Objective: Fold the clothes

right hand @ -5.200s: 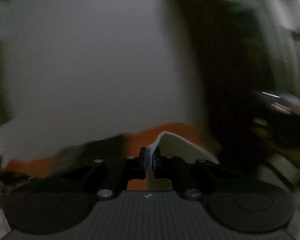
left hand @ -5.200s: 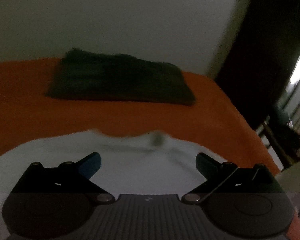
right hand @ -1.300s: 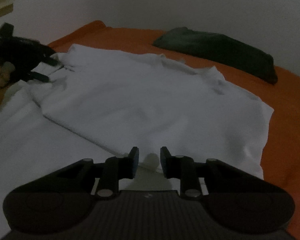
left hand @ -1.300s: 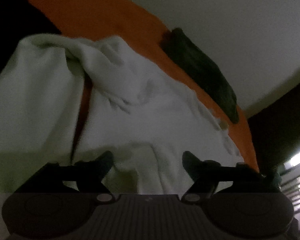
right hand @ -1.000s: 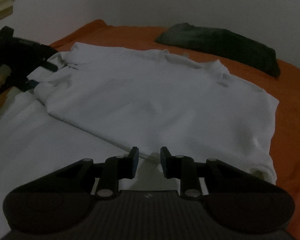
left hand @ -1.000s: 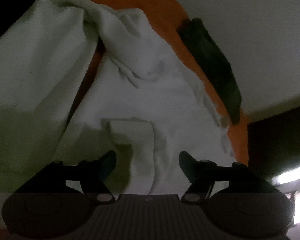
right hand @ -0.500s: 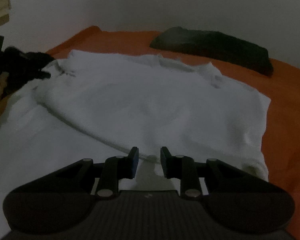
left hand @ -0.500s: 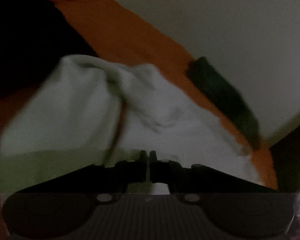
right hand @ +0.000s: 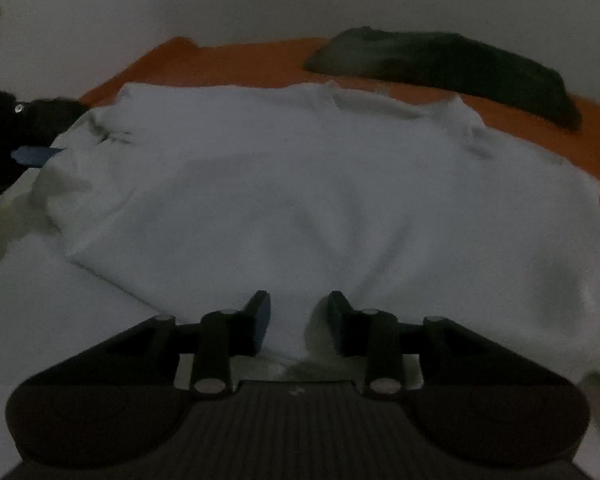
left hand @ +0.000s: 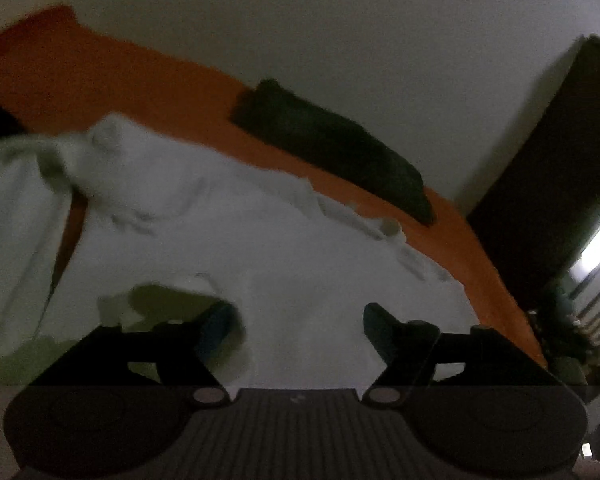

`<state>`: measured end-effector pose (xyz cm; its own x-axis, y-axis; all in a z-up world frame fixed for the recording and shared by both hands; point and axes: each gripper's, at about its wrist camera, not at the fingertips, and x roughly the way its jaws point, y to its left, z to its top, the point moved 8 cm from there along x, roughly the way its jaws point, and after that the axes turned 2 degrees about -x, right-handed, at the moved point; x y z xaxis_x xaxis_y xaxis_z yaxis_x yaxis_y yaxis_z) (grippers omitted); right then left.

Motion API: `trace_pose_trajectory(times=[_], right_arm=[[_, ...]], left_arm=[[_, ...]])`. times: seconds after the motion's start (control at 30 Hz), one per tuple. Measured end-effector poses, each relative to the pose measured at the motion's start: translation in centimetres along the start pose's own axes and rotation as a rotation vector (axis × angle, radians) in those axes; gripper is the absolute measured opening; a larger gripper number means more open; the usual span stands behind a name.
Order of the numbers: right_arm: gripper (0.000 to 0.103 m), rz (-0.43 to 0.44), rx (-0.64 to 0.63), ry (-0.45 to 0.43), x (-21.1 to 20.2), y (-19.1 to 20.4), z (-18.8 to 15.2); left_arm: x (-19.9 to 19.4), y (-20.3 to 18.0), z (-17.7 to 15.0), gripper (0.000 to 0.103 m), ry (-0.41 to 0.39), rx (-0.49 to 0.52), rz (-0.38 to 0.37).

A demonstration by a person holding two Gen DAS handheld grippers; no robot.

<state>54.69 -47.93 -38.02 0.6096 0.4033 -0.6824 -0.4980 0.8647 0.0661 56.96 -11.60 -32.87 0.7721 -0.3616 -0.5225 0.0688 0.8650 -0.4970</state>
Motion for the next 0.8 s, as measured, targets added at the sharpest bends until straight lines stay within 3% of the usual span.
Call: trace_pose_trajectory(times=[0.1, 0.17, 0.23, 0.33, 0.37, 0.4, 0.47, 0.53, 0.6, 0.63, 0.67, 0.73, 0.77, 0.8], right_arm=[[0.039, 0.011, 0.021, 0.009, -0.4, -0.2, 0.3], [0.039, 0.024, 0.052, 0.01, -0.8, -0.6, 0.5], [0.045, 0.01, 0.071, -0.003, -1.6, -1.2, 0.8], [0.051, -0.007, 0.08, 0.037, -1.4, -2.0, -0.3], [0.051, -0.001, 0.073, 0.023, -1.6, -2.1, -0.5], [0.051, 0.002, 0.057, 0.018, -1.8, -2.0, -0.7], [0.051, -0.001, 0.02, 0.011, -2.0, -1.8, -0.7], [0.051, 0.004, 0.024, 0.005, -2.1, -1.9, -0.9], [0.051, 0.013, 0.039, -0.004, -2.0, -2.1, -1.1], [0.051, 0.018, 0.041, -0.009, -2.0, -2.2, -1.1], [0.051, 0.022, 0.04, -0.013, -2.0, -2.2, -1.2], [0.051, 0.031, 0.034, -0.022, -2.0, -2.3, -1.3], [0.051, 0.036, 0.036, -0.024, -2.0, -2.4, -1.4], [0.051, 0.041, 0.04, -0.027, -2.0, -2.5, -1.4]], left_arm=[[-0.4, -1.9, 0.3, 0.077, -0.053, 0.041, -0.066], [0.1, -2.8, 0.0, 0.077, -0.044, 0.121, -0.043], [-0.7, -2.4, 0.1, 0.068, -0.107, 0.174, 0.097], [-4.5, 0.9, 1.5, 0.075, -0.266, 0.079, 0.36], [-5.4, 1.7, 1.8, 0.076, -0.28, 0.015, 0.345], [-5.5, 2.0, 2.0, 0.076, -0.269, -0.028, 0.27], [-4.3, 0.5, 1.8, 0.076, -0.22, 0.039, 0.16], [-2.7, -1.6, 1.1, 0.083, -0.176, 0.128, 0.037], [-0.4, -3.4, -0.3, 0.083, -0.132, 0.181, -0.027], [0.9, -3.1, -1.0, 0.083, -0.108, 0.169, -0.001], [2.2, -2.8, -1.8, 0.081, -0.084, 0.157, 0.028], [4.4, 1.3, -3.1, 0.075, -0.057, 0.09, 0.221], [4.9, 3.4, -3.4, 0.066, -0.048, 0.054, 0.289], [4.5, 4.9, -3.8, 0.042, -0.051, 0.068, 0.292]])
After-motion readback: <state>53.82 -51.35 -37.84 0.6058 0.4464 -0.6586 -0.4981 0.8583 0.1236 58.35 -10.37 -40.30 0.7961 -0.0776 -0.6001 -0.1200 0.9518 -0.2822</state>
